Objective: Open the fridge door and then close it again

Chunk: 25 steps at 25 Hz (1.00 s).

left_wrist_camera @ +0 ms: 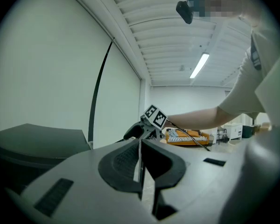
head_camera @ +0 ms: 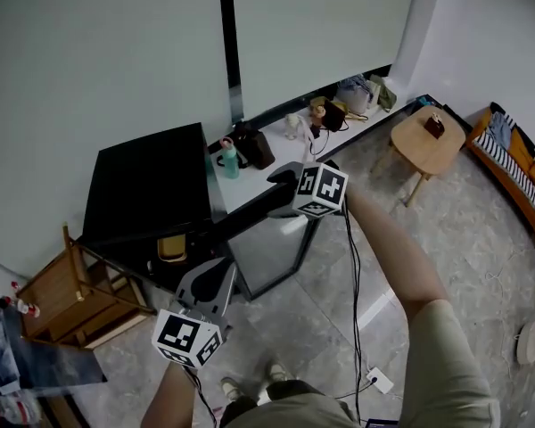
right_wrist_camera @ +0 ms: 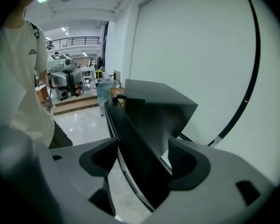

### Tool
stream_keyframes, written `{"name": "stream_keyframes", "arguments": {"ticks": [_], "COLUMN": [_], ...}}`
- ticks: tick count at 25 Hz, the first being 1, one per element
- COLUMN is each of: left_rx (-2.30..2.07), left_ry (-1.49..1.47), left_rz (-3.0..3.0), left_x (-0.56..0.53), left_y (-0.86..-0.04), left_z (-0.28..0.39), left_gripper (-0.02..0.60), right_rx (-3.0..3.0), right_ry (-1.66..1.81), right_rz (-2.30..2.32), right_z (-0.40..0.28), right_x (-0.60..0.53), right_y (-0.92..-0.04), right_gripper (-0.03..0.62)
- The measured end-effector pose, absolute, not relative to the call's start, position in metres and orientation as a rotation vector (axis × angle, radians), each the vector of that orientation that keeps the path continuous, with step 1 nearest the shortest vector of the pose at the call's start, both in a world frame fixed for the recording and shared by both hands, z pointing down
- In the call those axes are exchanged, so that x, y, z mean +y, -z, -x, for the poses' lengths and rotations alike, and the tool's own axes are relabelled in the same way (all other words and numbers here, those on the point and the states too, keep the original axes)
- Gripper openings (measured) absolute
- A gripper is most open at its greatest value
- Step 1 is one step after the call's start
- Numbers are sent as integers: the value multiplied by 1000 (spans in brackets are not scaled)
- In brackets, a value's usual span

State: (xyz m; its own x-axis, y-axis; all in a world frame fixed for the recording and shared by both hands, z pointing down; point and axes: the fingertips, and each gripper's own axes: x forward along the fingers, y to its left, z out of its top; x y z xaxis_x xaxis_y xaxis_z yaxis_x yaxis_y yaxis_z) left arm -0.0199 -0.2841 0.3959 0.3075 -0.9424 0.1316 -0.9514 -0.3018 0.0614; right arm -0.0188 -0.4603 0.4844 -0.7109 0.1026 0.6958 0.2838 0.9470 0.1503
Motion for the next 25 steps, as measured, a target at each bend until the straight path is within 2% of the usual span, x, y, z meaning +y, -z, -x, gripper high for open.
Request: {"name": "stream_keyframes", "arguments": {"ticks": [7, 12, 25], "left_rx": [-1788, -1799, -1799], "left_ry": [-132, -142, -129], "left_rz": [-2402, -2382, -2361], "left_x": [-277, -276, -275], "left_y": [-407, -411, -419], "left_z": [29, 35, 46], "left_gripper": [17, 17, 17], "right_rx": [-2150, -2036, -2039], "right_ry": [390, 507, 460], "right_rz": [485, 469, 421], "right_z": [34, 51, 45], "right_x": [-448, -455, -450], "right_y": [-501, -517, -516], "right_gripper": [290, 290, 288]}}
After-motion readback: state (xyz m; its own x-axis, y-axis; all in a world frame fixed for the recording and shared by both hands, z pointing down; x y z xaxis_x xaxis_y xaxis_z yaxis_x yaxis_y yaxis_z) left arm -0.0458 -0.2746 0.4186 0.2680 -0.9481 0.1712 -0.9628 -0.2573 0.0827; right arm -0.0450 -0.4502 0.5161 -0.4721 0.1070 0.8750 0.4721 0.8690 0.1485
